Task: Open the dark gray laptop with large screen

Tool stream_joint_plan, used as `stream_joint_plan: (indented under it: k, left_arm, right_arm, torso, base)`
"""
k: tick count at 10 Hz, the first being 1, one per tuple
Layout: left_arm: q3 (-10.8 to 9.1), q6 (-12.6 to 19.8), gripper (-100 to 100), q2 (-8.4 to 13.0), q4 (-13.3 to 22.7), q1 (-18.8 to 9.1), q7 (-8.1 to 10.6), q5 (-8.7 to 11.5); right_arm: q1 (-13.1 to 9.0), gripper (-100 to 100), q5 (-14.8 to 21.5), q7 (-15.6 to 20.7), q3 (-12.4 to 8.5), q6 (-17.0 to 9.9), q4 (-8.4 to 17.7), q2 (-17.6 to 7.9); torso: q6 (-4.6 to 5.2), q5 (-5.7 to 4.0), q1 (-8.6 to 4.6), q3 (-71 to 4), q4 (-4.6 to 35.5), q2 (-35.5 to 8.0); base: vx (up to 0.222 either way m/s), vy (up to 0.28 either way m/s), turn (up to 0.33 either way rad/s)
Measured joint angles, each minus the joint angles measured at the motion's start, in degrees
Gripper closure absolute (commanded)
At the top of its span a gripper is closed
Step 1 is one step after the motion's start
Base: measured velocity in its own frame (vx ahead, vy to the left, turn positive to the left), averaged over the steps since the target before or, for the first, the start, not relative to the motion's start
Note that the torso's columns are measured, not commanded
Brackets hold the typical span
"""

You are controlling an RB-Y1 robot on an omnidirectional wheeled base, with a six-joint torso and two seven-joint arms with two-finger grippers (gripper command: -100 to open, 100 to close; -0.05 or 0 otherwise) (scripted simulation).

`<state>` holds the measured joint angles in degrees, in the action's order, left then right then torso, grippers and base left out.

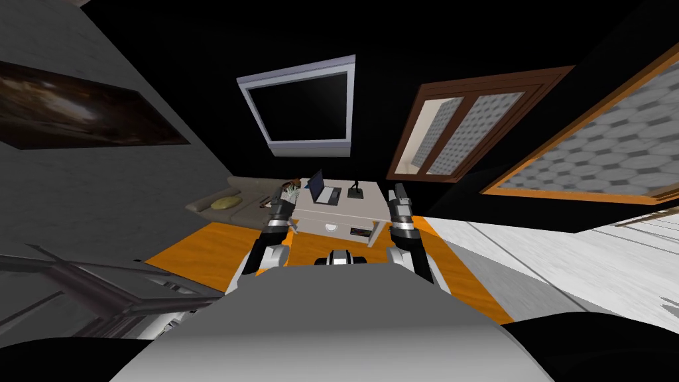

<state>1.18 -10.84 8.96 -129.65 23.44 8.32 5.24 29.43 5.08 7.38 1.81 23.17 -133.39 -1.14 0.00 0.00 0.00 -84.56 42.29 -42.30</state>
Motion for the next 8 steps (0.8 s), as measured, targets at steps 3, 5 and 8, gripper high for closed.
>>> stream_joint_plan:
  k: [3,5,8]
  left_arm:
    - [-0.03,2.61,-100,0.22,1.00,-0.66,1.77,1.09]
    - [-0.04,4.73,-100,-0.04,1.14,-1.09,2.81,1.74]
    - [-0.14,7.47,-100,-0.76,1.68,-1.86,4.34,2.69]
  right_arm:
    - [0.00,0,0.00,0.00,0.00,0.00,0.00,0.00]
    - [0.00,0,0.00,0.00,0.00,0.00,0.00,0.00]
    - [0.00,0,0.00,0.00,0.00,0.00,0.00,0.00]
  torso:
    - [0.00,0.00,-0.01,0.00,0.00,-0.01]
    - [0.00,0.00,-0.01,-0.01,0.00,0.01]
    - [0.00,-0.01,-0.04,0.00,0.00,0.00]
  base:
    - [0.065,0.037,-0.051]
    - [0.058,0.035,-0.041]
    - [0.058,0.030,-0.051]
